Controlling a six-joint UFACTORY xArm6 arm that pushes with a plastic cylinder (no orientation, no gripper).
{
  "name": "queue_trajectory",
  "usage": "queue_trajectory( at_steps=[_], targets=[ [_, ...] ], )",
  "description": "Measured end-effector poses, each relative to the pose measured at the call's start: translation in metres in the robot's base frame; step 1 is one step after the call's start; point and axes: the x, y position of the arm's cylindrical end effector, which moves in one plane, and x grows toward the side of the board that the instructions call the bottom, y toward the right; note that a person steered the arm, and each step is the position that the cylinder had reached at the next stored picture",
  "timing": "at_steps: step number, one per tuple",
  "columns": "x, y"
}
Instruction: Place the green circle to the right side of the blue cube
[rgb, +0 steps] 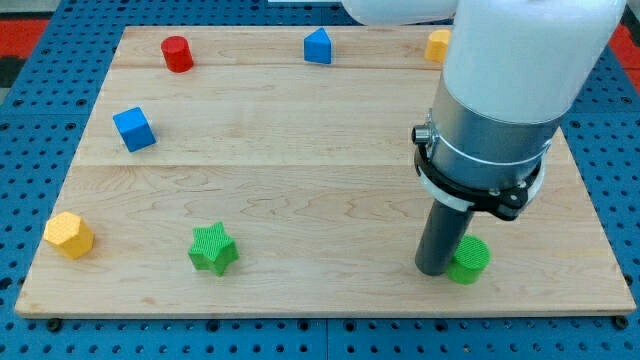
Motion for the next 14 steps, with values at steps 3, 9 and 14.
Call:
queue_trajectory(
  at_steps=[3, 9, 14],
  targets=[
    [-0.066, -0.233],
    [-0.010, -0.153],
    [-0.036, -0.183]
  ],
)
